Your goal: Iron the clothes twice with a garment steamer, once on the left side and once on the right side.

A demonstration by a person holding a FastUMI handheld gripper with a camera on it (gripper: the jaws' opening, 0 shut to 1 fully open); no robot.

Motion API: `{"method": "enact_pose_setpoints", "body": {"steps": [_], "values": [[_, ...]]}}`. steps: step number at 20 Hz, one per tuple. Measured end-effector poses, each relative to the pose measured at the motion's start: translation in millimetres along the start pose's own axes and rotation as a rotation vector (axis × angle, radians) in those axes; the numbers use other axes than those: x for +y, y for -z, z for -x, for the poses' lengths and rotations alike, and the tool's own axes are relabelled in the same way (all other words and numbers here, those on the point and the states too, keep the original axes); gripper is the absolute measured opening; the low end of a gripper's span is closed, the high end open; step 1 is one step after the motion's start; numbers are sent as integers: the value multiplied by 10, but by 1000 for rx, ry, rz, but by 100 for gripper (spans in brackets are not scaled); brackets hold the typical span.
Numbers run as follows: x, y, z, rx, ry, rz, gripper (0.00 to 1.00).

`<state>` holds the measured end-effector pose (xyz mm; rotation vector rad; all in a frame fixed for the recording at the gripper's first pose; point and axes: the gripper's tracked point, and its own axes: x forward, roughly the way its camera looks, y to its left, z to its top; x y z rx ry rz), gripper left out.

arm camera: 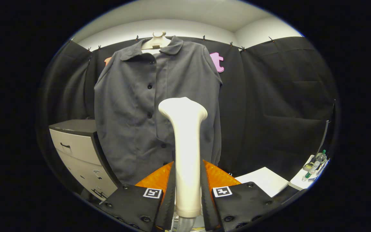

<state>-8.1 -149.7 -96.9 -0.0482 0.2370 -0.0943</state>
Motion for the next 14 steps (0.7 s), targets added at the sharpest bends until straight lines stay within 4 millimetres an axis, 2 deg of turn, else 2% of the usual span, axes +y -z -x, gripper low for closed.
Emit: {"method": "enact_pose_setpoints", "body": {"steps": [5,7,10,14], "values": [[79,-580,216,-109,-24,-14,44],[142,-733,345,-157,-22,-4,44],[166,-904,484,-194,-28,3,44],[205,-1014,588,-207,-41,-12,44]]}}
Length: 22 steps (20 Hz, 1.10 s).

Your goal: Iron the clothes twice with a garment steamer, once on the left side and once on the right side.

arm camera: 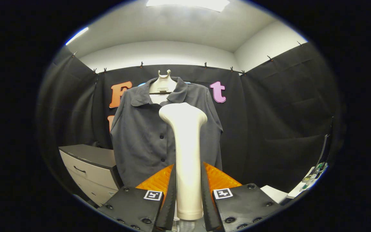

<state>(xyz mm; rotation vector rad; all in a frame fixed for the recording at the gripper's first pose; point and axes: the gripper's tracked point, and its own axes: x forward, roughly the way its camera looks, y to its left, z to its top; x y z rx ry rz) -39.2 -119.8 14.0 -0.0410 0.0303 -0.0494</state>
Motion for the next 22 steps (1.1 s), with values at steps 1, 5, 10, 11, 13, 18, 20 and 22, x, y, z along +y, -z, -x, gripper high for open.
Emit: {"method": "enact_pose_setpoints", "body": {"steps": [1,5,10,11,13,18,20,22], "values": [[-4,-21,23,-3,2,0,44],[26,-88,126,-17,-7,-8,43],[24,-148,194,-36,-7,-18,43],[26,-154,205,-37,-9,-20,43],[25,-140,197,-37,-10,-20,44],[-2,-98,191,-28,-8,-28,44],[-7,-91,182,-26,-8,-28,44],[-6,-86,174,-26,-8,-29,44]]}}
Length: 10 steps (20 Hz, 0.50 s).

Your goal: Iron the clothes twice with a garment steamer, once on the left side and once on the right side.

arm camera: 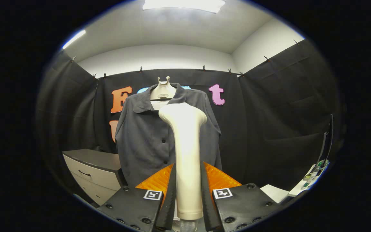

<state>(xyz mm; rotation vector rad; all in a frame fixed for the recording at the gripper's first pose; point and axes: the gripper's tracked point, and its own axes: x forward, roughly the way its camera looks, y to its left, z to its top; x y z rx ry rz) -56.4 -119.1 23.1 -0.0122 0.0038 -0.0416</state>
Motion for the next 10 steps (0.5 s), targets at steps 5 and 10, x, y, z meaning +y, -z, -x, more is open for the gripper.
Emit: {"method": "enact_pose_setpoints", "body": {"steps": [5,10], "values": [[6,43,-38,7,-3,-6,44],[-4,69,-58,15,-2,-11,43]]}}
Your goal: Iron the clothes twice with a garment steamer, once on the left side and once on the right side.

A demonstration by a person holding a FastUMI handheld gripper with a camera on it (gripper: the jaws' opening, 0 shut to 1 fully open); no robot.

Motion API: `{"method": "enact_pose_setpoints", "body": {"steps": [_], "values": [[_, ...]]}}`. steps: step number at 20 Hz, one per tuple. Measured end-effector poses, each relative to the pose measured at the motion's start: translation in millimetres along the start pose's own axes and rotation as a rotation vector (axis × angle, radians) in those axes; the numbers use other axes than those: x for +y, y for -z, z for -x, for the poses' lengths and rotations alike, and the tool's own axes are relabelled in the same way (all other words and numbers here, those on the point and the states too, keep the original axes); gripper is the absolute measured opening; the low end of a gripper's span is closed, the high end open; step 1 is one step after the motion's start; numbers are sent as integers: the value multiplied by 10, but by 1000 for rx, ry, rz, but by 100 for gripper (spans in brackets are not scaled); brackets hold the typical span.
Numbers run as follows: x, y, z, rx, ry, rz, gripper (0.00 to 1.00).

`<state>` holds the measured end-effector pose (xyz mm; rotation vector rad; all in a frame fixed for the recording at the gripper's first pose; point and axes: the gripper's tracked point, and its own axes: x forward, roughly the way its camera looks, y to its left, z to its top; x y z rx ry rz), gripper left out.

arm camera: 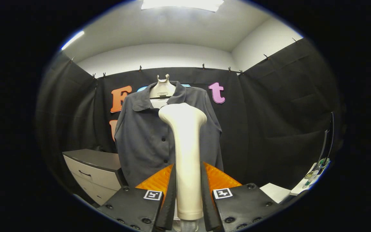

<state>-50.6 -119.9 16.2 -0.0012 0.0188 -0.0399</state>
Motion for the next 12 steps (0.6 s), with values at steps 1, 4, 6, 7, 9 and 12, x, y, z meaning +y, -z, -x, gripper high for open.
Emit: {"method": "enact_pose_setpoints", "body": {"steps": [1,4,6,7,9,12], "values": [[-3,7,-7,1,2,0,44],[-10,24,-24,6,6,0,44],[-11,38,-38,10,8,0,44],[-13,50,-37,13,10,0,44],[-10,62,-33,17,10,-2,44],[-2,63,-56,18,9,-2,44]]}}
